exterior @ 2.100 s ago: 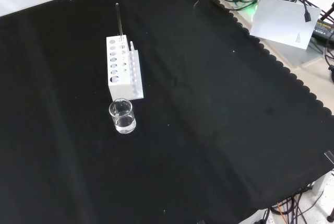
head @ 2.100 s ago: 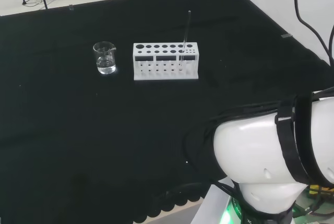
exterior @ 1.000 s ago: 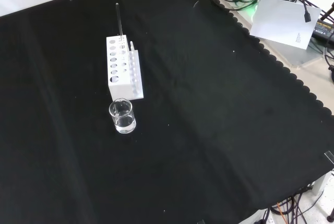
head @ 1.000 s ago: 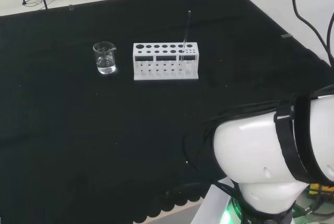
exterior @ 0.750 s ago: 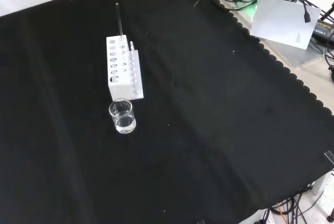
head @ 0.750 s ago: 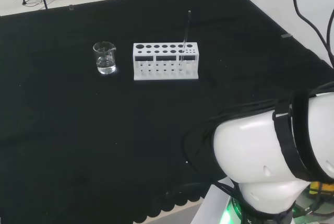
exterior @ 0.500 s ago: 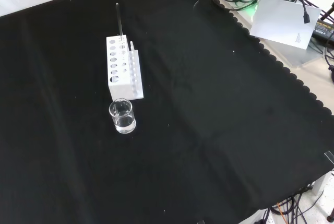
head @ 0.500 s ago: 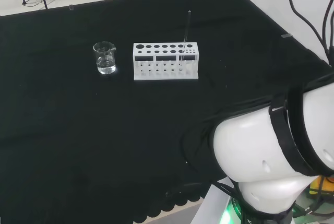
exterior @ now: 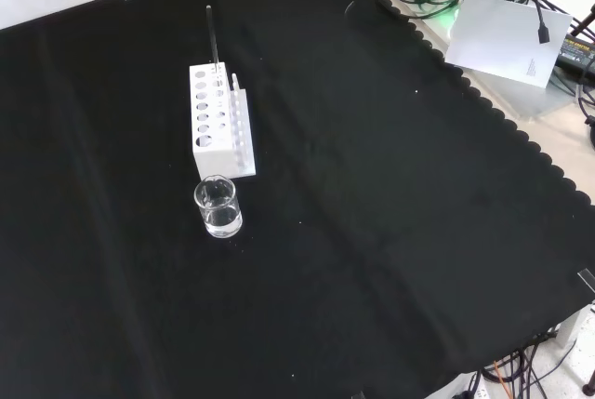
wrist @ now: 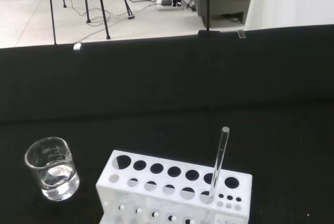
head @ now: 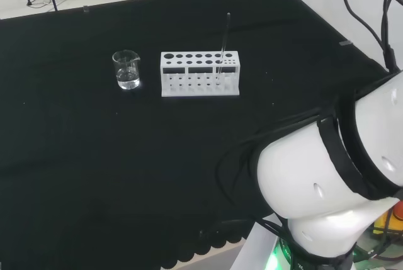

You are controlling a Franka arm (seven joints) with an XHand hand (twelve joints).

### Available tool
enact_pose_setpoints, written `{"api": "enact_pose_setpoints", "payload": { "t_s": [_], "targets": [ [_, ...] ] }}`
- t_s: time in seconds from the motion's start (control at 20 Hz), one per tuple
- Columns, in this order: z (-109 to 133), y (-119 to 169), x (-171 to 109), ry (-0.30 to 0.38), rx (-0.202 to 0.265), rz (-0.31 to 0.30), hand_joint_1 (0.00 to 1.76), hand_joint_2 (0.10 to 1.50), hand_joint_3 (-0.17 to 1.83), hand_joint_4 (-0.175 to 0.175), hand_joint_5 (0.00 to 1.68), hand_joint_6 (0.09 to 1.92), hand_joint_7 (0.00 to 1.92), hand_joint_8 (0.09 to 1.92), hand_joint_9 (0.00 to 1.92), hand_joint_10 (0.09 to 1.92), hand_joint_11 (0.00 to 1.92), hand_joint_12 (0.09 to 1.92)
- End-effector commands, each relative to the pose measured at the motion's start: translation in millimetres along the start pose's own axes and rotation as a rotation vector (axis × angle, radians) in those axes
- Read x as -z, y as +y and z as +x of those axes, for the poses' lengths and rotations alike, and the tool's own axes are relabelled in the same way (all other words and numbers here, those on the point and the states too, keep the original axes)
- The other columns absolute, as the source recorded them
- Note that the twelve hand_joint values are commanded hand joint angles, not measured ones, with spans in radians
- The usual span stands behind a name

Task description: Take the glass rod from the white test tube rack.

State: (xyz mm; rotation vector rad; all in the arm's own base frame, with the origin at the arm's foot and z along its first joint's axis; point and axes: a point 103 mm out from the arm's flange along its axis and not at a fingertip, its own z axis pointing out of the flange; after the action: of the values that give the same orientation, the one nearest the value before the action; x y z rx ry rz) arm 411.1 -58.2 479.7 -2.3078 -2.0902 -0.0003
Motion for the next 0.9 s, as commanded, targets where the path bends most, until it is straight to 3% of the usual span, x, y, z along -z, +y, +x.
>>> {"api": "enact_pose_setpoints", "payload": {
  "t_s": [0.05,0.9],
  "targets": [
    [-20,27,-16,0.012,0.032,-0.014,0.63,0.86,0.59,-0.161,0.23,0.09,0.3,0.91,0.45,0.87,0.2,1.42],
    [-33,80,-73,0.009,0.04,0.052,0.61,0.88,0.58,-0.155,0.24,0.09,0.29,0.9,0.41,0.87,0.18,1.42]
  ]
}}
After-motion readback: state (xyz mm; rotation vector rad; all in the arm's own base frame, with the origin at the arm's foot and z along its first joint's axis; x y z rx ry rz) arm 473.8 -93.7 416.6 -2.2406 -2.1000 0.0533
